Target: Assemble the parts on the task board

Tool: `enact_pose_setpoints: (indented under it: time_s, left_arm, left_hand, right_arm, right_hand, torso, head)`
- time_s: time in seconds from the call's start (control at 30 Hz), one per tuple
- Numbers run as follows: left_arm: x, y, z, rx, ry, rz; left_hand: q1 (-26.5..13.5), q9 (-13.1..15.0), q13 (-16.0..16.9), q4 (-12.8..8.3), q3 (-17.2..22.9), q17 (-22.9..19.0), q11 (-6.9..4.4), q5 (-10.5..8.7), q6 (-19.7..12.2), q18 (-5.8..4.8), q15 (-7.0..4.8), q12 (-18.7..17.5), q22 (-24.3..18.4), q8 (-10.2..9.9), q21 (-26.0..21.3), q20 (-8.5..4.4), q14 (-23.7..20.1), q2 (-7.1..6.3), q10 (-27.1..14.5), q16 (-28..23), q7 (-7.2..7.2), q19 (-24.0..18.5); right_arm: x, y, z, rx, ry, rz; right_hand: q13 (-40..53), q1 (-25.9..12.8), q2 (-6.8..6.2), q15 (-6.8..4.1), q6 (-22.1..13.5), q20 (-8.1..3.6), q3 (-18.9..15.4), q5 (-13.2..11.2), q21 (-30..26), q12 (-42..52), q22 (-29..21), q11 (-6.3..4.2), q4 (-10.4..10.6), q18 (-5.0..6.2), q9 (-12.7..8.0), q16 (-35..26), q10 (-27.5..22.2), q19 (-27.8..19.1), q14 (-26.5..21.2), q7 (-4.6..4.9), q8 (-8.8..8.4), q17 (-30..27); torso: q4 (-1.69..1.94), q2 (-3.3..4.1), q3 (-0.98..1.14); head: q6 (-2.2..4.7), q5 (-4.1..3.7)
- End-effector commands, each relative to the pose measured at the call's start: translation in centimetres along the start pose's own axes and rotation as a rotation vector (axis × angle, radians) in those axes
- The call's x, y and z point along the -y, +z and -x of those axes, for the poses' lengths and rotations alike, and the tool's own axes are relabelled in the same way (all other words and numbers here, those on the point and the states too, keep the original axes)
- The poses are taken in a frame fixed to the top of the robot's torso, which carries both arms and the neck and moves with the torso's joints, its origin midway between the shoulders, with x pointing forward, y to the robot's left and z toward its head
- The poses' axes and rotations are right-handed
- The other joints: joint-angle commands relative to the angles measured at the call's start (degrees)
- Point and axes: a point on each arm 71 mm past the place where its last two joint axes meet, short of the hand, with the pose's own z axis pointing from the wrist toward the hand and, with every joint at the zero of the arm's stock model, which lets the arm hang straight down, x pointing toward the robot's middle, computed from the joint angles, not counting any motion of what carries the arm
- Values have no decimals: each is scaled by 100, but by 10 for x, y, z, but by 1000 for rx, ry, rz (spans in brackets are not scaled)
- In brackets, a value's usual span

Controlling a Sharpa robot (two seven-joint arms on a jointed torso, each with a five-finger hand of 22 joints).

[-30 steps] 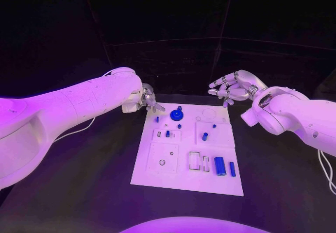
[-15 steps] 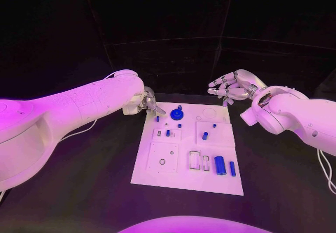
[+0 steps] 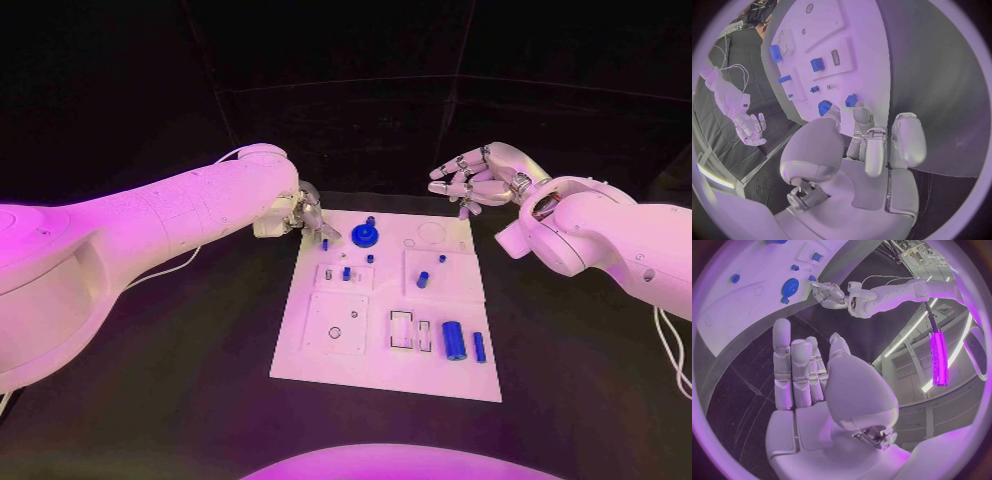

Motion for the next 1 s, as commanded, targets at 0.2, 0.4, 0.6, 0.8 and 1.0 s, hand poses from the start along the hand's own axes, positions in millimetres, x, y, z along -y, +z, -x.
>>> enact_pose_setpoints:
  time_s: [0.2, 0.4, 0.6, 0.8, 1.0]
  left_arm:
    - [2, 0, -3, -36, 27, 4]
    - [3, 0, -3, -39, 28, 1]
    - [3, 1, -2, -32, 23, 3]
    - [5, 1, -2, -28, 22, -5]
    - [7, 2, -3, -32, 24, -15]
  left_hand:
    - [99, -20, 8, -58, 9, 1510, -11, 2, 46, -17, -44, 31, 14, 27, 24, 5, 616, 43, 67, 18, 2, 43]
    - [168, -40, -11, -96, 30, 1510, -14, 3, 51, -16, -47, 26, 11, 23, 19, 1, 616, 97, 71, 18, 1, 42]
    - [292, -70, -45, -169, 100, 1510, -15, 4, 44, -15, -49, 11, 8, 12, 11, -2, 616, 194, 61, 18, 1, 38]
    - [543, -109, -88, -347, 281, 1510, -20, 1, 29, -15, -53, -7, 15, -3, 7, -6, 616, 329, 47, 18, -2, 38]
    - [656, -136, -119, -453, 387, 1510, -23, -1, 19, -15, -55, -23, 18, -16, 2, -9, 616, 371, 34, 18, -4, 36]
  right_arm:
    - [-3, 2, -1, -3, -1, 10]
    - [-2, 2, -1, -5, -1, 6]
    - [-2, 1, -1, -2, -2, 7]
    - [-3, 1, 0, -1, -2, 7]
    - [-3, 1, -1, -1, -1, 8]
  right_hand:
    - [-9, 64, 14, 13, 4, 14, -12, 36, -24, 34, 3, -13, -30, 116, 4, 35, -41, 1, 0, -7, 32, 10]
    - [-9, 64, 14, 13, 4, 14, -12, 36, -24, 34, 3, -13, -30, 116, 4, 35, -41, 1, 0, -7, 32, 10]
    - [-9, 64, 14, 13, 4, 14, -12, 36, -24, 34, 3, -13, -30, 116, 4, 35, -41, 1, 0, -7, 32, 10]
    - [-10, 72, 17, 13, 4, 14, -12, 49, -27, 35, 0, -13, -30, 117, 4, 29, -43, 3, 0, -7, 34, 6]
    - [-10, 72, 17, 13, 4, 14, -12, 49, -27, 35, 0, -13, -30, 117, 4, 29, -43, 3, 0, -7, 34, 6]
  torso:
    - [-2, 2, -2]
    - [-1, 2, 1]
    - [0, 2, 2]
    - [-2, -2, 2]
    - [-3, 1, 0]
  head:
    - [-1, -7]
    - [3, -4]
    - [3, 1]
    - [-3, -7]
    - [0, -16]
